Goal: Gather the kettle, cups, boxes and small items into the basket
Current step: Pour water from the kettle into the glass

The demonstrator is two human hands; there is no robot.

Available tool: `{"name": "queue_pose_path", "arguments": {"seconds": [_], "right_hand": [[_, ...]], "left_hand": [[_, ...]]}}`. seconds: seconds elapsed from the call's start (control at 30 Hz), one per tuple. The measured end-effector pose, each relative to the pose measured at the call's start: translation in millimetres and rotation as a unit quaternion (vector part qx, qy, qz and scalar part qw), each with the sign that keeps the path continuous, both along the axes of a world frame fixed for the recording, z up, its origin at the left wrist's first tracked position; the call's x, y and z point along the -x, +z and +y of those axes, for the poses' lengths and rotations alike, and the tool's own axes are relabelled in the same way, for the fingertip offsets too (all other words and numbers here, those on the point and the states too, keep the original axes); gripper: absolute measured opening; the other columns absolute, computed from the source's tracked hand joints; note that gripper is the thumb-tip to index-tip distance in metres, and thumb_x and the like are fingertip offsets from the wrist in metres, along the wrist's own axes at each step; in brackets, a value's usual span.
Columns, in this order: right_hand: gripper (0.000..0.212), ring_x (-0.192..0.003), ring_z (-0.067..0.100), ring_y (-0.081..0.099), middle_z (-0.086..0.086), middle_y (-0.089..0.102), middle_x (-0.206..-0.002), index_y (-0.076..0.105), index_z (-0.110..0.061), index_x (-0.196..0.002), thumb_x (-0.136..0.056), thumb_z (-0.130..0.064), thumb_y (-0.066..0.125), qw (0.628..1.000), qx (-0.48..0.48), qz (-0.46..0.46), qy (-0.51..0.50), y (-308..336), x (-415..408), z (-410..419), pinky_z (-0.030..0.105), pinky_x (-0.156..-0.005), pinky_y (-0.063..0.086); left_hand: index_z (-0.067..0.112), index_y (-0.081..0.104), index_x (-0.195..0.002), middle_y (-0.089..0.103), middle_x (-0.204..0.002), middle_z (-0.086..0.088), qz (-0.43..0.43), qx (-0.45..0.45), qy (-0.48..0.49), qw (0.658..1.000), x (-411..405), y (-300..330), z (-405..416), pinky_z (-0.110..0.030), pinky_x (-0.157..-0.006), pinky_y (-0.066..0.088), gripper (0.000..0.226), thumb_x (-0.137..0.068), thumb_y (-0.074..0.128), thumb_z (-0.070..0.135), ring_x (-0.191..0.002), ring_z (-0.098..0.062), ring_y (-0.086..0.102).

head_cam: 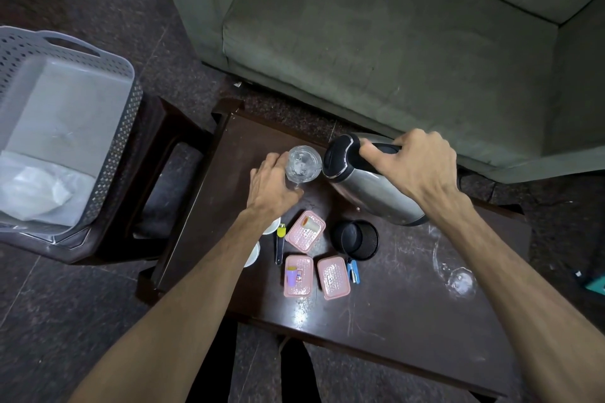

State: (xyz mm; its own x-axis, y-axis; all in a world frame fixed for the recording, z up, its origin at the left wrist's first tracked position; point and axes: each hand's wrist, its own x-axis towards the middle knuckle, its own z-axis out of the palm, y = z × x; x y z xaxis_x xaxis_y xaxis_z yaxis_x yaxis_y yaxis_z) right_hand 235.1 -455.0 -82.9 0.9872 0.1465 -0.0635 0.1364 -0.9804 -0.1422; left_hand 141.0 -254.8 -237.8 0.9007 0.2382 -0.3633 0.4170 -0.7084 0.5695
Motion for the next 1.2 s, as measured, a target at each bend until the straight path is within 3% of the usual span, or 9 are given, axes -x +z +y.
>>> {"name": "queue_pose_path", "arguments": {"seconds": [0.13,0.3,0.5,0.63,0.73,0.87,0.93,1.07,1.2], "right_hand": [[0.081,-0.046,0.027,0.025,0.006,0.022,-0.043,0.037,0.001,-0.055,-0.074,-0.076,0.055,0.999,-0.03,0.026,-0.01,0.5,-5.3,-16.0,0.03,-0.046,0.028],[0.073,-0.051,0.02,0.016,0.0,0.013,-0.05,0.027,-0.008,-0.053,-0.078,-0.068,0.059,0.995,-0.085,0.044,0.014,6.8,-4.6,-37.7,0.031,-0.045,0.024],[0.078,-0.055,0.018,0.028,0.009,0.028,-0.054,0.045,0.004,-0.052,-0.081,-0.067,0.06,0.981,-0.183,0.07,0.006,16.8,-8.6,-55.3,0.034,-0.052,0.026],[0.081,-0.055,0.015,0.026,0.006,0.029,-0.055,0.037,0.008,-0.055,-0.087,-0.061,0.063,0.967,-0.247,0.063,0.013,31.2,-12.4,-45.5,0.036,-0.05,0.021],[0.071,-0.048,0.012,0.023,-0.002,0.027,-0.049,0.035,-0.008,-0.048,-0.092,-0.055,0.065,0.954,-0.293,0.056,0.028,40.4,-14.9,-21.7,0.033,-0.046,0.017],[0.065,-0.042,0.005,0.023,-0.008,0.029,-0.041,0.042,-0.012,-0.048,-0.096,-0.049,0.067,0.933,-0.353,0.066,0.041,41.8,-18.6,28.6,0.026,-0.042,0.018],[0.066,-0.044,0.007,0.024,-0.008,0.03,-0.042,0.043,-0.01,-0.049,-0.095,-0.051,0.067,0.92,-0.384,0.076,0.04,38.6,-18.9,59.2,0.026,-0.044,0.019],[0.069,-0.047,0.013,0.029,-0.006,0.033,-0.04,0.048,-0.01,-0.048,-0.091,-0.06,0.069,0.899,-0.425,0.086,0.052,32.6,-16.8,129.4,0.046,-0.044,0.024],[0.074,-0.042,0.013,0.031,0.018,0.034,-0.042,0.044,-0.001,-0.05,-0.09,-0.057,0.069,0.877,-0.468,0.082,0.067,34.8,-9.1,205.6,0.03,-0.041,0.02]], "left_hand": [[0.018,0.048,-0.148,0.051,-0.136,0.0,-0.013,0.014,0.011,1.0,0.6,1.3,1.1,-0.041,-0.112,0.036,0.084,-0.075,0.085,0.036,-0.129,-0.023,0.054],[0.011,0.047,-0.15,0.051,-0.141,0.001,-0.031,0.038,0.048,0.998,2.0,6.4,4.7,-0.045,-0.115,0.038,0.087,-0.075,0.085,0.035,-0.126,-0.021,0.059],[0.012,0.055,-0.145,0.056,-0.135,0.003,-0.065,0.073,0.093,0.991,10.0,14.5,20.1,-0.047,-0.11,0.045,0.081,-0.073,0.086,0.033,-0.115,-0.017,0.063],[0.016,0.061,-0.137,0.059,-0.125,0.006,-0.094,0.096,0.126,0.983,15.8,23.0,37.1,-0.049,-0.102,0.051,0.069,-0.074,0.084,0.033,-0.098,-0.006,0.059],[0.021,0.068,-0.122,0.061,-0.116,0.009,-0.116,0.096,0.156,0.976,18.5,30.2,54.1,-0.045,-0.098,0.053,0.046,-0.079,0.081,0.03,-0.094,-0.008,0.061],[0.024,0.071,-0.088,0.064,-0.095,0.01,-0.156,0.097,0.206,0.961,21.8,43.5,85.4,-0.041,-0.086,0.056,0.006,-0.084,0.074,0.027,-0.087,-0.009,0.063],[0.024,0.07,-0.082,0.065,-0.088,0.01,-0.178,0.108,0.235,0.949,23.4,50.5,104.2,-0.041,-0.083,0.056,0.005,-0.085,0.072,0.028,-0.083,-0.01,0.064],[0.025,0.068,-0.081,0.068,-0.079,0.008,-0.226,0.129,0.304,0.917,28.3,64.8,151.0,-0.039,-0.078,0.056,0.011,-0.088,0.073,0.032,-0.075,-0.008,0.064],[0.019,0.064,-0.075,0.065,-0.068,0.003,-0.256,0.151,0.377,0.877,36.6,81.1,200.5,-0.042,-0.071,0.054,0.027,-0.094,0.065,0.038,-0.067,-0.013,0.06]]}}
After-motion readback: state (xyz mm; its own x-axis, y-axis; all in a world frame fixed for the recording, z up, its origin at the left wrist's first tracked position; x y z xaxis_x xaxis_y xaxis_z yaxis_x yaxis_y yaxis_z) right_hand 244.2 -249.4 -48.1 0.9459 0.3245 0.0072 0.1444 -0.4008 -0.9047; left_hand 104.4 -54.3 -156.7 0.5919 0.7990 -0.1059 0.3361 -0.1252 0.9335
